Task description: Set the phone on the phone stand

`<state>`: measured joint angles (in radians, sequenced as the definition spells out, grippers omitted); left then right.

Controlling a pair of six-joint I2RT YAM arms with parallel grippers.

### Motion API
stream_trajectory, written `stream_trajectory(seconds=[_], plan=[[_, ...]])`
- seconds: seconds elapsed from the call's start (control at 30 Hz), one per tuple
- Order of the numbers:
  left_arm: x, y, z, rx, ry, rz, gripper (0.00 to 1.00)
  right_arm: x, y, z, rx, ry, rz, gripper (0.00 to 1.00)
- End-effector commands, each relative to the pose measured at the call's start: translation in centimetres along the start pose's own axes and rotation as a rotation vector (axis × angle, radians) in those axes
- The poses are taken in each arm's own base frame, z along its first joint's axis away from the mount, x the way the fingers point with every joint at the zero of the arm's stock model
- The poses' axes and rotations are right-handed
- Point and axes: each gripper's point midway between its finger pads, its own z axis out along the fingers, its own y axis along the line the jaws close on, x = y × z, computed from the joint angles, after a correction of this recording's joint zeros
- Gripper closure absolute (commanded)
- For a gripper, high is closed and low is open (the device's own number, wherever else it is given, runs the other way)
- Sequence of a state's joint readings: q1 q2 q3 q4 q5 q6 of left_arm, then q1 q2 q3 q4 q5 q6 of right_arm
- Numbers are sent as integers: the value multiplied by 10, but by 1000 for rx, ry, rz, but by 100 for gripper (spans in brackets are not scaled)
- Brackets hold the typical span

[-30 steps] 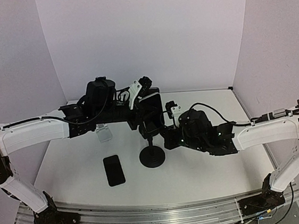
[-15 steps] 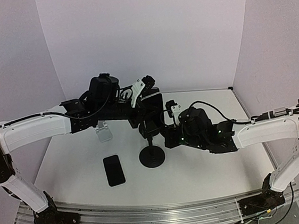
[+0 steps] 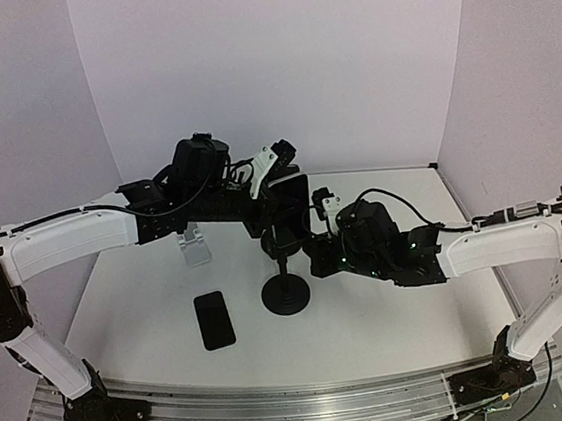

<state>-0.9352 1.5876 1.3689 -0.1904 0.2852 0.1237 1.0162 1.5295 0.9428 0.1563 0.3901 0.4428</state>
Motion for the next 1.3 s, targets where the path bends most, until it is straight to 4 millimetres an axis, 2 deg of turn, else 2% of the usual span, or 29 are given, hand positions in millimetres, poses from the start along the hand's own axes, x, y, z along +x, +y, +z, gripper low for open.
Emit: stream_trajectory(seconds=[0.0, 0.17, 0.27, 0.5, 0.6, 0.77, 0.9, 1.03, 1.27], plan=[[133, -15, -15, 53, 523, -169, 100, -40, -58, -4, 229, -112, 43, 100], [134, -19, -23, 63, 530, -170, 100, -42, -60, -5, 240, -119, 36, 100], [141, -21, -26, 67, 545, -169, 100, -42, -63, -6, 246, -121, 37, 100], [150, -21, -24, 70, 560, -167, 100, -43, -67, -7, 252, -120, 32, 100], [147, -25, -28, 89, 547, -159, 100, -45, -73, -6, 261, -122, 40, 100], [127, -35, -34, 140, 497, -162, 100, -46, -78, -3, 273, -122, 54, 100], [121, -32, -32, 131, 459, -136, 100, -40, -86, -3, 286, -112, 84, 100], [120, -30, -30, 125, 461, -122, 100, -38, -90, -4, 294, -108, 89, 100], [128, -35, -38, 150, 495, -115, 100, -39, -101, -6, 324, -112, 111, 100]])
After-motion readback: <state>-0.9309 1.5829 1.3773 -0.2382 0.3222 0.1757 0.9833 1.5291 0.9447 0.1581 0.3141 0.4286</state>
